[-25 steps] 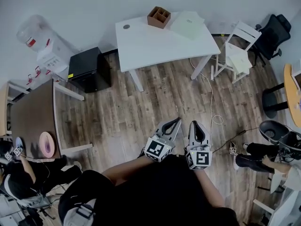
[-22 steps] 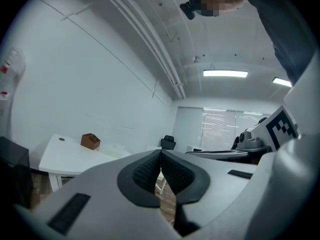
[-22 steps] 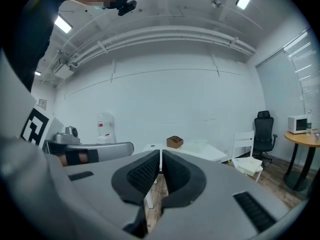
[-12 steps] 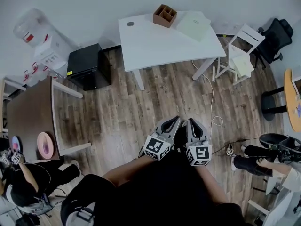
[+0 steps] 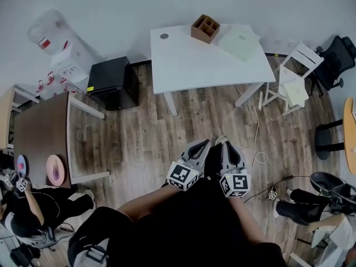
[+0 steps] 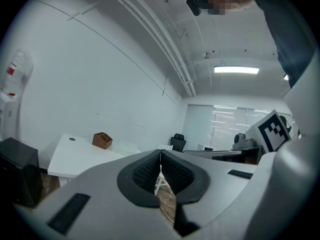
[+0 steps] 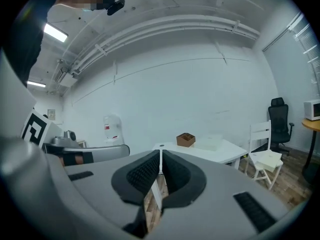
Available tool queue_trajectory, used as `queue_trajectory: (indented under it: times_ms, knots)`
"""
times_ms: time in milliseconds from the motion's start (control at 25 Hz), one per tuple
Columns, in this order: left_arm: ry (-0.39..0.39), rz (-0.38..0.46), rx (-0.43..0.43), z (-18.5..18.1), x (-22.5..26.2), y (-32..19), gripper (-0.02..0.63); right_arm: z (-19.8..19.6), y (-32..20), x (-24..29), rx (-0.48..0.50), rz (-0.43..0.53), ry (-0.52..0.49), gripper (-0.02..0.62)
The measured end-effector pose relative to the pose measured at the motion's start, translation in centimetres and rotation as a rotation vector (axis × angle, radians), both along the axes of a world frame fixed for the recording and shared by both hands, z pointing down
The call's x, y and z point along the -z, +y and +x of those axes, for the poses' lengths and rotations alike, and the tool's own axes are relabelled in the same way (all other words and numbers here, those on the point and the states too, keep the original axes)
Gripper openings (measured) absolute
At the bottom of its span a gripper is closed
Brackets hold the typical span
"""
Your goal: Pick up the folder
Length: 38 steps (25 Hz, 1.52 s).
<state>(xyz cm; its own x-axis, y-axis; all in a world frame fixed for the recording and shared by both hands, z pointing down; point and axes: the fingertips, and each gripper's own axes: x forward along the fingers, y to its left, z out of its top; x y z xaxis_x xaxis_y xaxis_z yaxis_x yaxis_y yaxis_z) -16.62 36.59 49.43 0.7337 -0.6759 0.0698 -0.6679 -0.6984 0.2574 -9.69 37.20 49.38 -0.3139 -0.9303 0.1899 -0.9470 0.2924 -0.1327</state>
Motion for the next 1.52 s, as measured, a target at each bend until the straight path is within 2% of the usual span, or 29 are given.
queue_trajectory:
  times_ms: [280,480,720,880,1200,1520]
  knots:
    - [-0.030,0.055,-0.112,5.6,0.6,-6.0,0.015,3.6,-7.1,-0.3,0.014,0.027,-0.027,0.038]
    - [-0.097,0.005,-0.071,9.5,-1.1,-12.9,0.015,6.8,-13.3,-0.5,0.061,0.029,0.000,0.037]
    - [-0.067,0.004,-0.096,17.4,0.1,-21.0,0.015,14.0,-21.1,0.5,0.038,0.037,-0.036,0.038]
    - [-0.096,-0.002,-0.084,21.3,0.1,-25.4,0.015,17.9,-25.7,0.6,0.046,0.031,-0.054,0.037]
    - [-0.149,-0.039,0.024,23.3,-0.7,-30.5,0.015,21.3,-30.8,0.2,0.101,0.006,-0.080,0.037]
    - [-0.132,-0.057,0.087,23.6,-0.7,-34.1,0.015,22.9,-33.8,0.1,0.130,-0.002,-0.078,0.037]
